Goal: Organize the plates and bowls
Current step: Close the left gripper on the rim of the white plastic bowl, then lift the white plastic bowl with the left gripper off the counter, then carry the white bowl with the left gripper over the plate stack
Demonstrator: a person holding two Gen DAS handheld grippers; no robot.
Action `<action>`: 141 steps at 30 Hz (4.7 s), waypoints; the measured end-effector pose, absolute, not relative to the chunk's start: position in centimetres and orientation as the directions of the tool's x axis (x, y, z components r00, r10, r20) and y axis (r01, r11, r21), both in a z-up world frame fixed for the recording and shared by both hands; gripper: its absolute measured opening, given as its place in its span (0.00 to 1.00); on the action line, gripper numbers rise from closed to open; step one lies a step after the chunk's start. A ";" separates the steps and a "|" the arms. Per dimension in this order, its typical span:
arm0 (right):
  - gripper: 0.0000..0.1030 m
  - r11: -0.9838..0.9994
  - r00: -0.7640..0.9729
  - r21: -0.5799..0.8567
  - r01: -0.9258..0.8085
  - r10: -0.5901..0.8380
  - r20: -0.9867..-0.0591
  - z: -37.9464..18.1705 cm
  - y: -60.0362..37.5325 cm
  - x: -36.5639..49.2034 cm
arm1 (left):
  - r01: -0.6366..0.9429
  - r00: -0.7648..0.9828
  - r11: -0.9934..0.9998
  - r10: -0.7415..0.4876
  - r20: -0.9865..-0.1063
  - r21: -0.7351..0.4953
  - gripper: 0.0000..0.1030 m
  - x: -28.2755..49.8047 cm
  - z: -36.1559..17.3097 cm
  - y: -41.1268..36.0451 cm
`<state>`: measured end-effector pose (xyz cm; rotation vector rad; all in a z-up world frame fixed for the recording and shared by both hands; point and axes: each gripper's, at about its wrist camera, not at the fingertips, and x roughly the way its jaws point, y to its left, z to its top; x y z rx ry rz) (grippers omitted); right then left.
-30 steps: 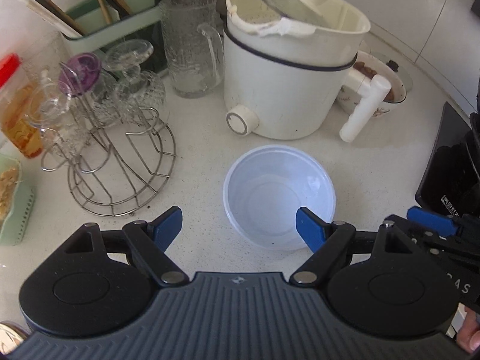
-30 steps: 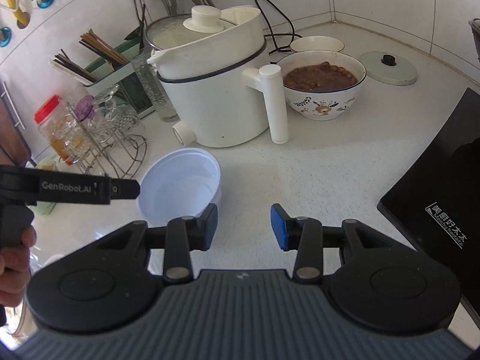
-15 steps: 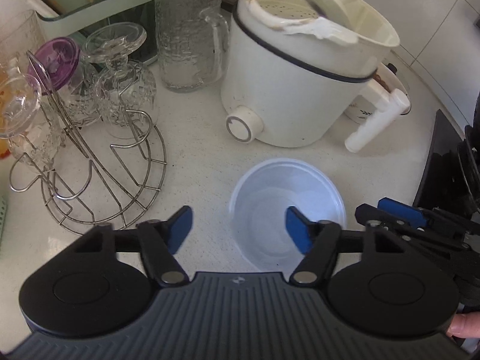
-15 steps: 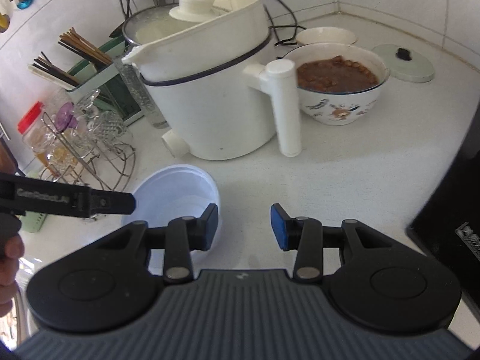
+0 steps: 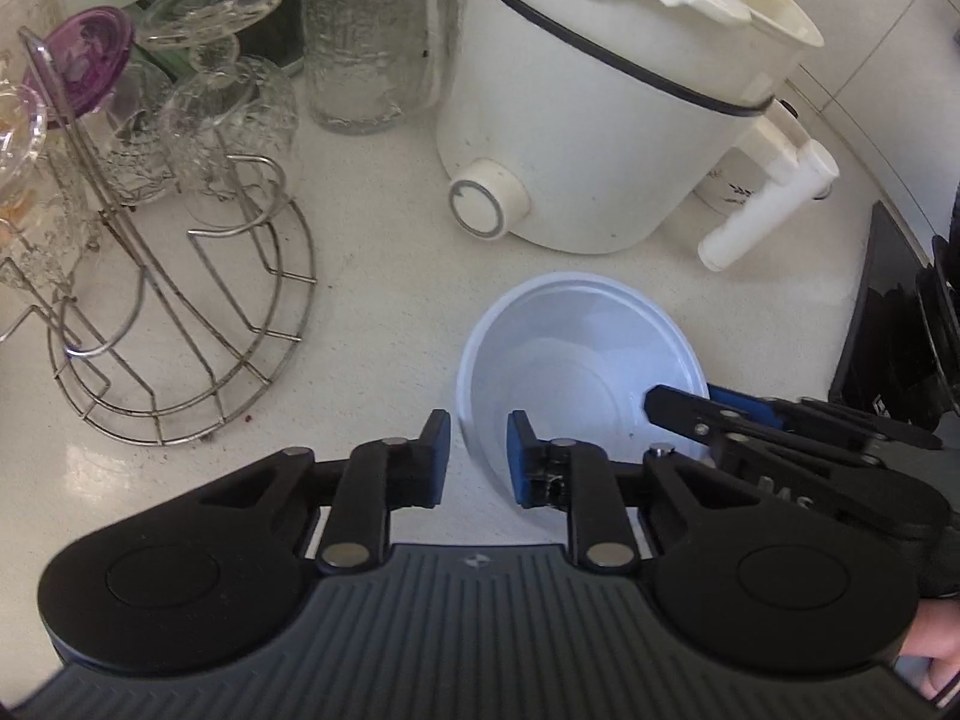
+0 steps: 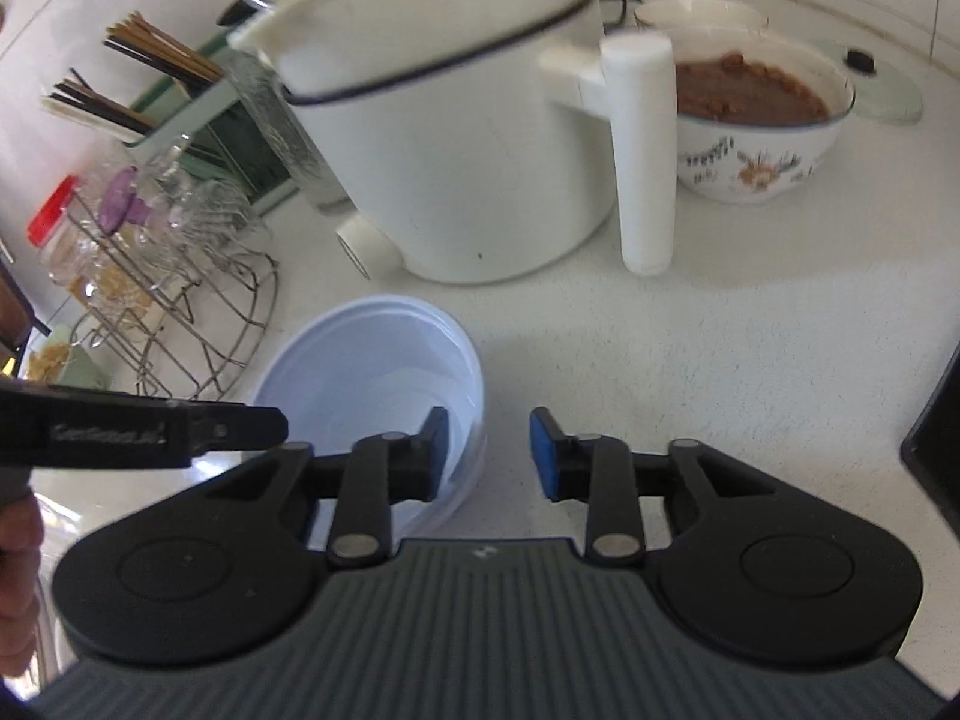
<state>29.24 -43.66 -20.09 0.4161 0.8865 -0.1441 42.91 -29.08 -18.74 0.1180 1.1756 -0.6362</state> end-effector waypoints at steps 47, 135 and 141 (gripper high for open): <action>0.18 0.917 0.781 0.322 0.237 0.017 -0.624 -6.5 -37.6 22.3 | 0.474 0.319 0.835 -0.458 -0.829 -0.279 0.24 34.7 -5.1 -21.8; 0.12 0.876 0.485 0.422 0.234 0.271 -0.831 -19.1 -29.5 21.5 | 0.273 0.243 0.883 -0.448 -0.860 -0.383 0.61 27.5 -14.6 -9.6; 0.12 0.879 0.479 0.419 0.228 0.273 -0.834 -19.1 -30.3 21.0 | 0.269 0.208 0.880 -0.450 -0.869 -0.391 0.60 27.2 -16.7 -11.5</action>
